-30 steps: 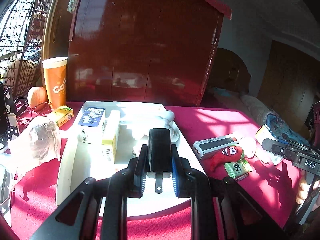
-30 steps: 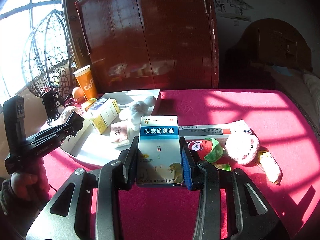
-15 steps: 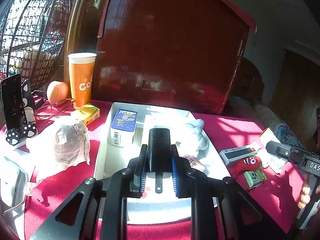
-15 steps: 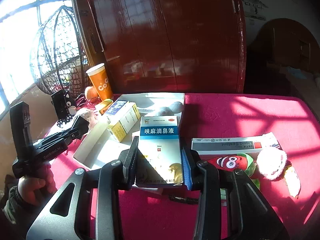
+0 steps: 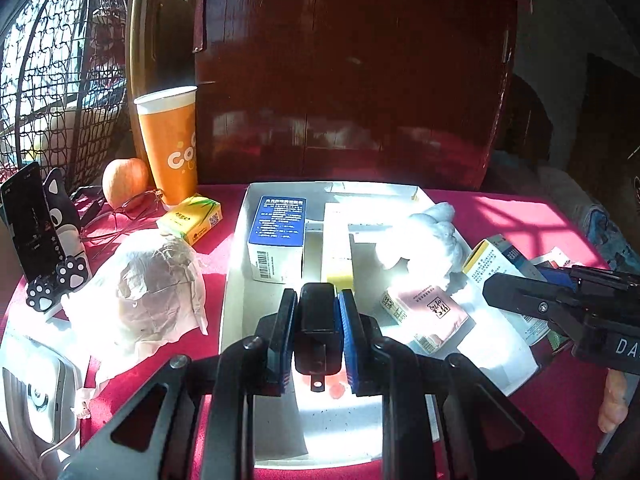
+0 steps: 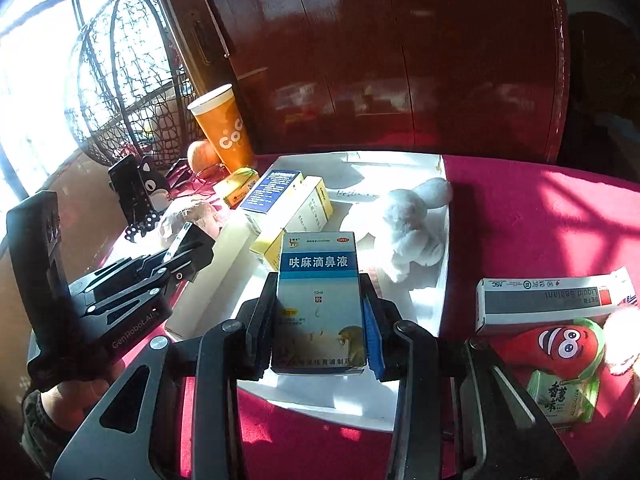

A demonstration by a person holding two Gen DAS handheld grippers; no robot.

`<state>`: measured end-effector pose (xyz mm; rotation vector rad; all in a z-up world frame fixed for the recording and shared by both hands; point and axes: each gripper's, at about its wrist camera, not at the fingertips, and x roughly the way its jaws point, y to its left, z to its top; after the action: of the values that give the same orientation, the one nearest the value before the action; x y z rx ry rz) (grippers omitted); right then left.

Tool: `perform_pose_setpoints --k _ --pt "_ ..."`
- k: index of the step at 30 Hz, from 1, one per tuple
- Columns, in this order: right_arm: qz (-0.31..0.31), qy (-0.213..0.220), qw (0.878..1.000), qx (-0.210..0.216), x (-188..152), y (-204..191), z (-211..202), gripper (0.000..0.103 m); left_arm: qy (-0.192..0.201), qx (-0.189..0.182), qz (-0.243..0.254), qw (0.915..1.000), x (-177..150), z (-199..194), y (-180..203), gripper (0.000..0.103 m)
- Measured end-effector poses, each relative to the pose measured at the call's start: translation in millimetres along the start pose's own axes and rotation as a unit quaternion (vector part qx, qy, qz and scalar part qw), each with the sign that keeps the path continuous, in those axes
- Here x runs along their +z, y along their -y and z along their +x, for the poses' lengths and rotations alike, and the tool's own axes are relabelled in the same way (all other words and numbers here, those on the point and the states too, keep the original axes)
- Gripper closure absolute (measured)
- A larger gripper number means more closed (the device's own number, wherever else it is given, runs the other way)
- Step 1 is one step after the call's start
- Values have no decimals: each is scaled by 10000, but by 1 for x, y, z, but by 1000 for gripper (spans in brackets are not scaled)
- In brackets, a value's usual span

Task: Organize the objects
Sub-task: 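Lower both held items into the white tray and open both grippers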

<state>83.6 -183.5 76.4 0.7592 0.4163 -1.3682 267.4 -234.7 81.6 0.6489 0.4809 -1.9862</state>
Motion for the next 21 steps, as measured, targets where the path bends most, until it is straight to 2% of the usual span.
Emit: perform_pose_setpoints --k 5,11,13,14,15,17,20,21 --pt "-56 -183 9998 2 -6 -15 23 67 -100 177 131 9997 -4 8 4 83" --pt "-168 -159 9993 -290 -14 -17 33 66 -53 488 262 9985 -4 8 6 82" --pt "-210 -112 9990 -376 -16 -17 31 62 -25 555 174 9983 -3 7 4 70" --pt "-243 -91 9988 -424 -16 -17 30 44 18 637 114 9979 -3 6 2 47" --pt "-242 -26 9982 -557 -17 -15 28 36 63 818 40 9966 -3 4 -1 22" --pt "-188 98 9976 -656 -17 -10 22 17 154 977 -194 9949 -2 0 -12 0" --pt "-51 208 9966 -795 -20 -2 15 2 120 1032 -431 9937 -3 -2 -21 0" --pt "-30 251 9962 -829 -21 -1 13 0 117 1065 -430 9933 -3 -3 -21 0"
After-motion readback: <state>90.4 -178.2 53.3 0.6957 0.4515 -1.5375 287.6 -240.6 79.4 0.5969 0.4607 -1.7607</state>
